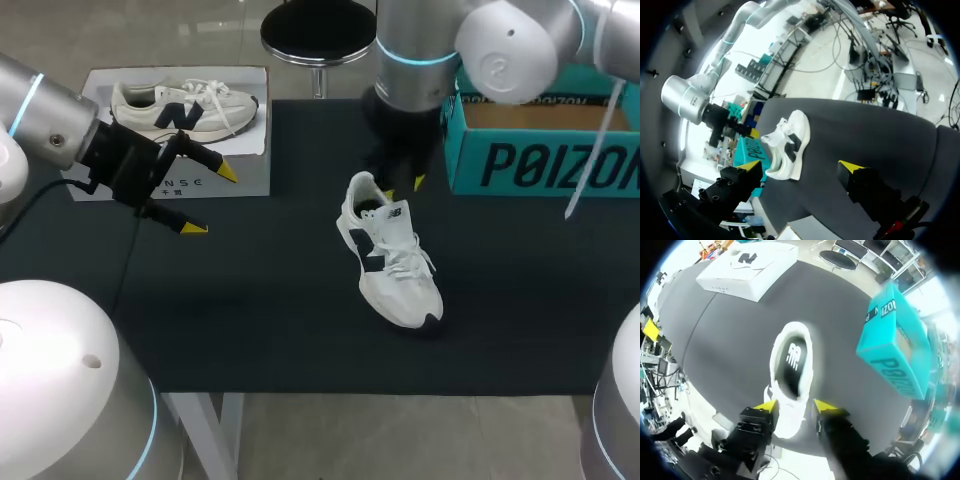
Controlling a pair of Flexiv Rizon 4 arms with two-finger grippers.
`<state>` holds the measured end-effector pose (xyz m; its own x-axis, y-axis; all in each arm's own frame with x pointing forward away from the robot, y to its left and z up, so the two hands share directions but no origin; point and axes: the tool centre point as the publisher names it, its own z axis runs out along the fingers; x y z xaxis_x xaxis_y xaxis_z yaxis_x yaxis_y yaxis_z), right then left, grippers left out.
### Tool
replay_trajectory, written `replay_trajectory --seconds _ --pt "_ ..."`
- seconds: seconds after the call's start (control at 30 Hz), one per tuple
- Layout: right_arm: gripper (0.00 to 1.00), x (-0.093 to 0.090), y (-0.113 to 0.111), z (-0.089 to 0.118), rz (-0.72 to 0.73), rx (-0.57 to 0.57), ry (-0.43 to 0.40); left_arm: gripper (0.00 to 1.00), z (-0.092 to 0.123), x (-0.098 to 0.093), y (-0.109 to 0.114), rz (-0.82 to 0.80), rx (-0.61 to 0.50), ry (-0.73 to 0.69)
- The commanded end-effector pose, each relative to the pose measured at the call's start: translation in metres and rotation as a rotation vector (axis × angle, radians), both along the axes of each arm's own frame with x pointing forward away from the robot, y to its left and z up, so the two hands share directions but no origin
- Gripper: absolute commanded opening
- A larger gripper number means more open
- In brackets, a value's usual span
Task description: Take the shoe out of the shoebox, open the shoe tongue, remove and reinsert the insole, then place the shoe into the shoebox
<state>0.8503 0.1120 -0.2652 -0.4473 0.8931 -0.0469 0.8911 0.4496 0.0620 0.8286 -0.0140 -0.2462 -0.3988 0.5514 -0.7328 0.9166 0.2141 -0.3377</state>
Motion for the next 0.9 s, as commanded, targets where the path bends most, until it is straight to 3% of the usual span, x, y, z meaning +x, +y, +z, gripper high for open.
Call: replay_trajectory --seconds 0.03,0.23,0.43,0.67,0.9 --pt "0.00 -0.030 -0.007 -0.007 -0.011 0.022 -0.003 1.00 0.000 0.000 -0.001 0.000 0.004 0.000" --pt "0.00 -0.042 -0.007 -0.023 -0.021 0.034 0.039 1.00 0.000 0.000 -0.001 0.000 0.004 0.000" --pt "0.00 -0.038 -0.007 -0.040 -0.030 0.043 0.070 1.00 0.000 0.000 -0.001 0.000 0.004 0.000" --pt "0.00 -0.014 -0.007 -0.056 -0.041 0.061 0.061 1.00 0.000 0.000 -0.001 0.000 0.004 0.000" --pt "0.00 0.020 0.014 -0.063 0.004 0.089 0.024 1.00 0.000 0.000 -0.001 0.000 0.004 0.000"
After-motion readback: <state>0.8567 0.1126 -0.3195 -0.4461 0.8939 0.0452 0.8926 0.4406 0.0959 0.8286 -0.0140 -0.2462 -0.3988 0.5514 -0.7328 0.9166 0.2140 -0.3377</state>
